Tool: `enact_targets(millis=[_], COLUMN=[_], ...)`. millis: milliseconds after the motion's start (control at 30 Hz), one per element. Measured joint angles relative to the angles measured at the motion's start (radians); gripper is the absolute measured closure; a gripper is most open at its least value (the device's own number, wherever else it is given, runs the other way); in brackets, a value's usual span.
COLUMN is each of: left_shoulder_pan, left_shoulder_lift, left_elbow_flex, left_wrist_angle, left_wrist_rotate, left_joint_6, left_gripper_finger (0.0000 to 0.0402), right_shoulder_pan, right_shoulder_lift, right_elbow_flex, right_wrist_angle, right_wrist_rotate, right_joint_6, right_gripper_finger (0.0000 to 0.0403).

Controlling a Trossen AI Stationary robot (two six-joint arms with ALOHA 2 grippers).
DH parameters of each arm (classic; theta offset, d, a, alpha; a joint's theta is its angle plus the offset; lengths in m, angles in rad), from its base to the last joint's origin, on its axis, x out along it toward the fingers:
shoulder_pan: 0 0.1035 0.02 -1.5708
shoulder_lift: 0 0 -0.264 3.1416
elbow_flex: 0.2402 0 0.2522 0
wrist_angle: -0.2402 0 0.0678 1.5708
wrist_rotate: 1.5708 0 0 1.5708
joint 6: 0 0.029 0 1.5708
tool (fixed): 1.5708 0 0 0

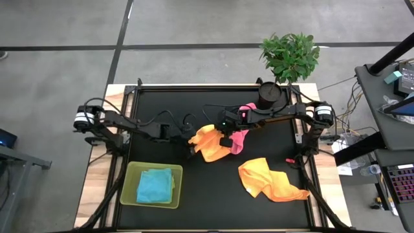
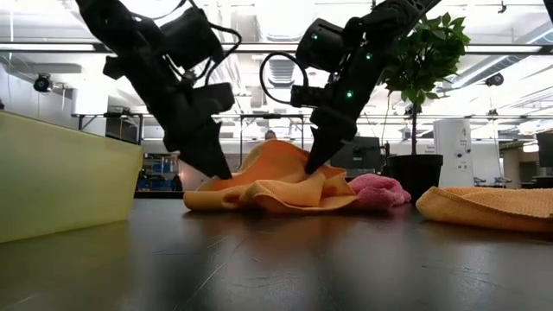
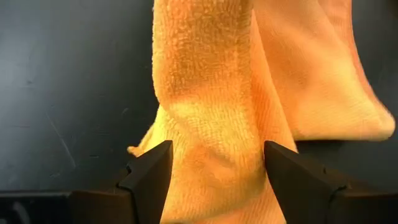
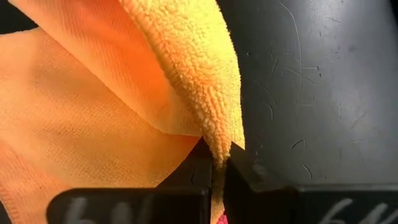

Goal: Fold microfiber towels
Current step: Fold the left orange microfiber towel

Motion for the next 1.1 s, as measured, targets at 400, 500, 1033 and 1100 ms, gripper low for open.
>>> enact_targets(millis=[400, 500, 1033, 1100], left_shoulder_pan=[0.000, 0.005, 0.123, 0.141], left_shoulder_lift=[0.036, 0.034, -0.351, -0.404], left_elbow_flex=[0.052, 0.081, 0.359, 0.354], left_wrist_angle=[-0.179, -0.293, -0.681, -0.630], left_wrist_rotate=[-0.070, -0.071, -0.232, -0.223], left_joint_6=[-0.028, 0.017, 0.431, 0.449], left_gripper_finger=[0.0269, 0.0353, 0.0401, 0.0401], right_shoulder_pan=[0.000, 0.000, 0.000, -0.002], right_shoulder_lift=[-0.022, -0.028, -0.031, -0.031], right_elbow_flex=[0.003, 0.037, 0.363, 0.365], right_wrist_angle=[-0.017, -0.039, -0.303, -0.298], right_wrist_rotate=[-0.001, -0.001, -0.001, -0.003], right_joint_6=[-0.028, -0.033, -0.228, -0.234], right_gripper_finger=[0.0394, 0.0394, 0.0394, 0.0393])
